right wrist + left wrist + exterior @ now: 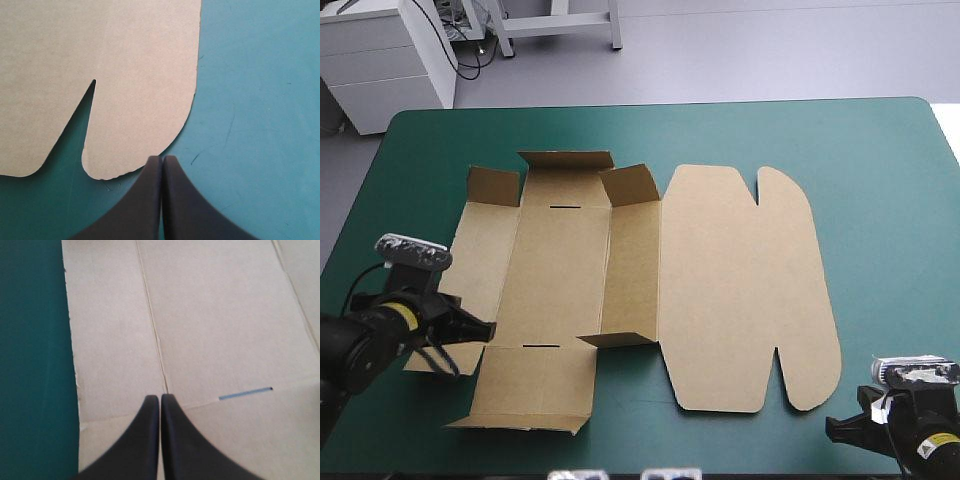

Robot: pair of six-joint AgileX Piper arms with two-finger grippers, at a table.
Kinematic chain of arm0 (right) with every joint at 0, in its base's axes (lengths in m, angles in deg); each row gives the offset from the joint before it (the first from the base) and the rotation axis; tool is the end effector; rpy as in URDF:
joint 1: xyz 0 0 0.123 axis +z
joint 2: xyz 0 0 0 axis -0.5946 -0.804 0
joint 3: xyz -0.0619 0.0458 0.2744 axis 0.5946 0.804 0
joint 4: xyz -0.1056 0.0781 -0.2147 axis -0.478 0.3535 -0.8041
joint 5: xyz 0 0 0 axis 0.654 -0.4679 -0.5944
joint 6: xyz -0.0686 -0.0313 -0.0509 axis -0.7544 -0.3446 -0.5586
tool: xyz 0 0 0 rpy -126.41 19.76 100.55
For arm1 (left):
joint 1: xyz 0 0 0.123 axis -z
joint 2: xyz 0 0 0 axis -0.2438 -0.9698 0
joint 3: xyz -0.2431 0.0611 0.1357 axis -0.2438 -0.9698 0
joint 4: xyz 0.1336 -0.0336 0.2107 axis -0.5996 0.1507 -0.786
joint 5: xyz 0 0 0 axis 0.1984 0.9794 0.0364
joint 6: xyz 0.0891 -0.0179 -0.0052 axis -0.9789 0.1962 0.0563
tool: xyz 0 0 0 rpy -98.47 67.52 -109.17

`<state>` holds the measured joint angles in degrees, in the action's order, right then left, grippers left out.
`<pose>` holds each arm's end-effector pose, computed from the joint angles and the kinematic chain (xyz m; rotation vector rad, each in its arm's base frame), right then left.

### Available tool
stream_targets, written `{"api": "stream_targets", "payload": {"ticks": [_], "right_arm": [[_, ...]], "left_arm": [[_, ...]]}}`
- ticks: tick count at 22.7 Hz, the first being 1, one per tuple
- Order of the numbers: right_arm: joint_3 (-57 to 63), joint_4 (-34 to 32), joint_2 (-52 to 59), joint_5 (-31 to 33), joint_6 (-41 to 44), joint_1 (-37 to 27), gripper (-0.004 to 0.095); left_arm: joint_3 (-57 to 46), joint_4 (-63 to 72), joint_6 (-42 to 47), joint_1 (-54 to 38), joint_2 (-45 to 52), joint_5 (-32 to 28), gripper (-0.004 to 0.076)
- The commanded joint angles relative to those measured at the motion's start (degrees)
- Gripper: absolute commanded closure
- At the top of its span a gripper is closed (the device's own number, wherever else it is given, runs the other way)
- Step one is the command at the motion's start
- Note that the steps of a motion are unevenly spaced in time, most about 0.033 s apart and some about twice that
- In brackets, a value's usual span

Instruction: Fold the box

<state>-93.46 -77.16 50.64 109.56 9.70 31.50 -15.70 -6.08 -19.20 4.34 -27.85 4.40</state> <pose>0.0359 0.0140 0.2713 -0.0900 2.3390 0.1360 0.1403 -0.0333 0.3479 0.3244 2.4252 0.0301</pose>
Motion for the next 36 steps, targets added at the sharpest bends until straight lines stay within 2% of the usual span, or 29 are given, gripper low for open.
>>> {"api": "stream_targets", "payload": {"ticks": [1,5,8,10,12,13,14,15,17,20,26,29,33,36], "right_arm": [[-1.52,0.20,-0.79,-2.80,-0.18,0.21,0.0927],[-1.52,0.20,-0.79,-2.80,-0.18,0.21,0.0927],[-1.52,0.20,-0.79,-2.80,-0.18,0.21,0.0927],[-1.52,0.20,-0.79,-2.80,-0.18,0.21,0.0927],[-1.52,0.20,-0.79,-2.80,-0.18,0.21,0.0927],[-1.52,0.20,-0.79,-2.80,-0.18,0.21,0.0927],[-1.52,0.20,-0.79,-2.80,-0.18,0.21,0.0927],[-1.52,0.20,-0.79,-2.80,-0.18,0.21,0.0927],[-1.52,-0.08,-0.79,-2.80,-0.18,0.21,0.0928],[-1.52,-0.15,-0.79,-2.80,-0.29,0.21,0.0927],[-1.52,-0.20,-0.79,-2.80,-1.50,0.21,0.0927],[-1.52,-1.53,-0.79,-3.04,-1.50,0.21,0.0928],[-1.52,-2.38,-0.79,-3.04,-1.50,0.21,0.0927],[-1.52,-2.38,-0.79,-3.04,-1.50,0.21,0.0927]], "left_arm": [[1.84,-3.71,2.30,0.11,-5.23,-7.83,0.0731],[1.84,-3.77,2.30,-0.96,-11.93,-10.82,0.0730],[1.84,-0.76,0.86,-6.11,-16.15,-12.44,0.0730],[2.64,6.17,-6.26,-13.49,-18.38,-12.73,0.0724],[4.58,15.79,-18.15,-22.74,-19.65,-11.12,0.0724],[6.03,22.83,-25.42,-30.16,-20.31,-9.15,0.0724],[6.63,25.21,-27.57,-33.30,-20.45,-8.14,0.0724],[7.75,31.64,-32.65,-41.01,-21.66,-5.63,0.0724],[8.10,42.45,-38.94,-50.64,-23.87,-1.92,0.0724],[8.10,53.13,-48.64,-57.96,-28.77,6.57,0.0724],[8.10,53.97,-52.81,-59.21,-34.72,7.54,0.0724],[8.10,53.88,-52.81,-59.21,-34.82,5.30,0.0724],[8.21,51.27,-54.90,-59.21,-34.82,5.93,0.0716],[8.21,46.82,-55.30,-59.21,-35.03,6.62,0.0573]]}}
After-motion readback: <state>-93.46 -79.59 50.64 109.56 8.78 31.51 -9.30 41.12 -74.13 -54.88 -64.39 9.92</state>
